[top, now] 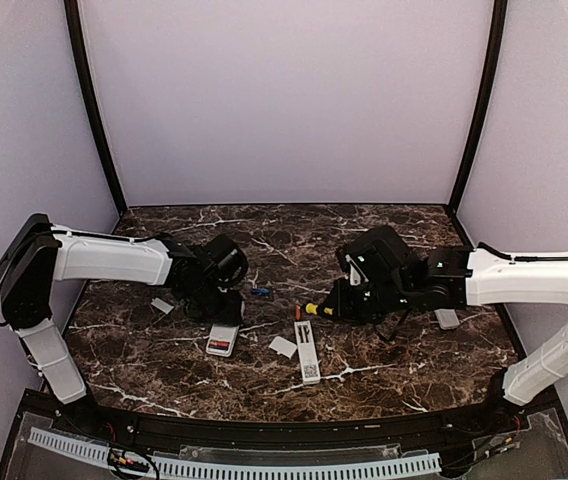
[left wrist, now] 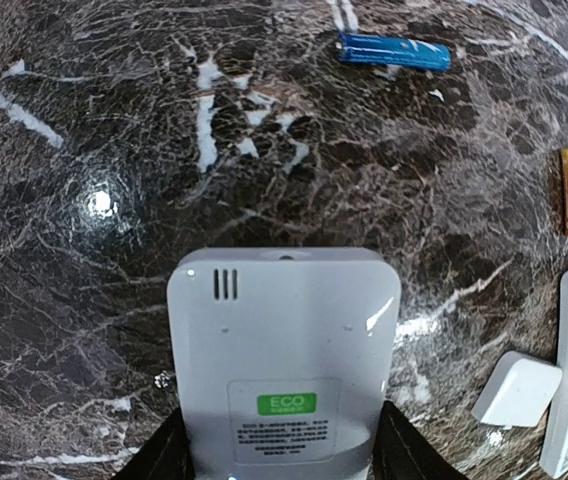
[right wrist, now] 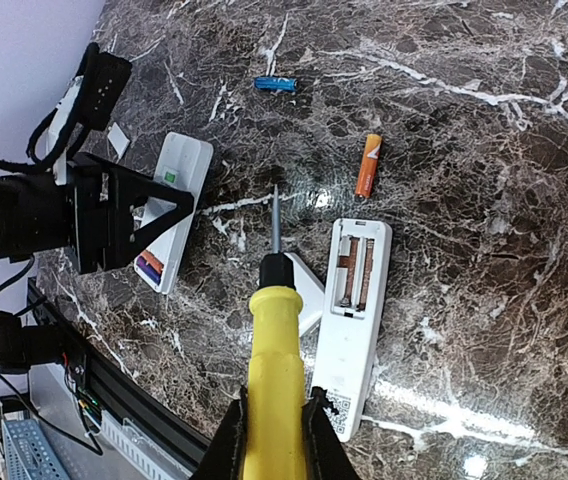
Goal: Unload the batteries from the remote control
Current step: Place the remote control without the battery cover at the center of the board.
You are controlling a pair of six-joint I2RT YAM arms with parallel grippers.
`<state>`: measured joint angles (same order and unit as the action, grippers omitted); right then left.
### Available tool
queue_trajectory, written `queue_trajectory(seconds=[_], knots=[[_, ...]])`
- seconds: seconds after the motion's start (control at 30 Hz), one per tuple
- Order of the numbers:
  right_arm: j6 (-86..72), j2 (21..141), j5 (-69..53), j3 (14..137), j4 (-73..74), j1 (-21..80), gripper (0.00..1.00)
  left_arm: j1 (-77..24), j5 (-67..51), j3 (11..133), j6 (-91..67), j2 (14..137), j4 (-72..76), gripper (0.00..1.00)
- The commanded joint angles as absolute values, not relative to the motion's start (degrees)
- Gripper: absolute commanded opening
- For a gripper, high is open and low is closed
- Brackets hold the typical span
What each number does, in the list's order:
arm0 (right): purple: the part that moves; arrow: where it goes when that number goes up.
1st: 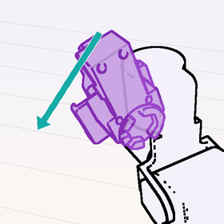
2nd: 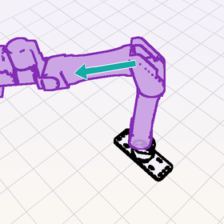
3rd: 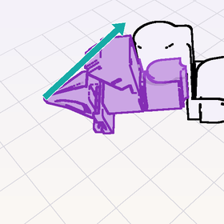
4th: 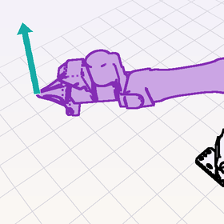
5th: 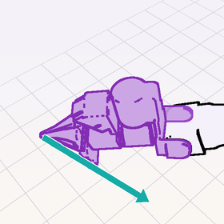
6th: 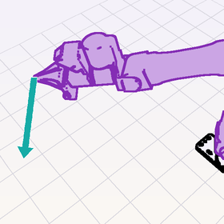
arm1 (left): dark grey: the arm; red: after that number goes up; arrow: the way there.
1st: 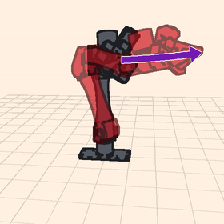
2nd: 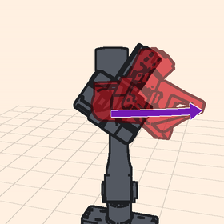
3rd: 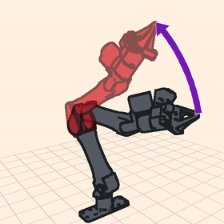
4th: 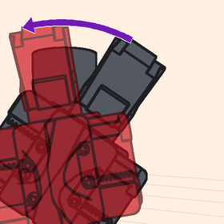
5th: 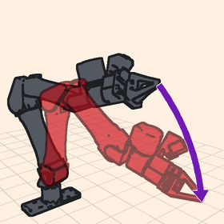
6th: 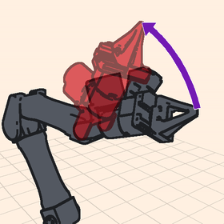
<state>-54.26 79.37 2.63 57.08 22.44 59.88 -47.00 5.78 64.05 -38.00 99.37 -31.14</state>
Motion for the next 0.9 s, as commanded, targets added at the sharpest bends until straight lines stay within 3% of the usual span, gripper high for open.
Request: queue_trajectory(seconds=[0.0,0.3,0.63,0.87], knots=[[-53.4,79.6,2.5,56.4,20.1,59.4,0.00,-45.2,4.6,65.9,-44.5,101.3,-30.9,0.36],[-53.2,80.8,0.7,55.9,19.1,59.4,0.00,-44.3,1.8,67.7,-46.9,106.0,-28.9,0.45],[-53.2,83.7,-2.3,57.0,17.0,59.8,0.00,-43.9,-2.0,67.8,-44.5,104.6,-29.5,0.83],[-54.5,86.5,-3.5,59.1,16.4,62.4,0.00,-40.8,-9.1,65.9,-37.1,98.0,-31.9,0.87]])
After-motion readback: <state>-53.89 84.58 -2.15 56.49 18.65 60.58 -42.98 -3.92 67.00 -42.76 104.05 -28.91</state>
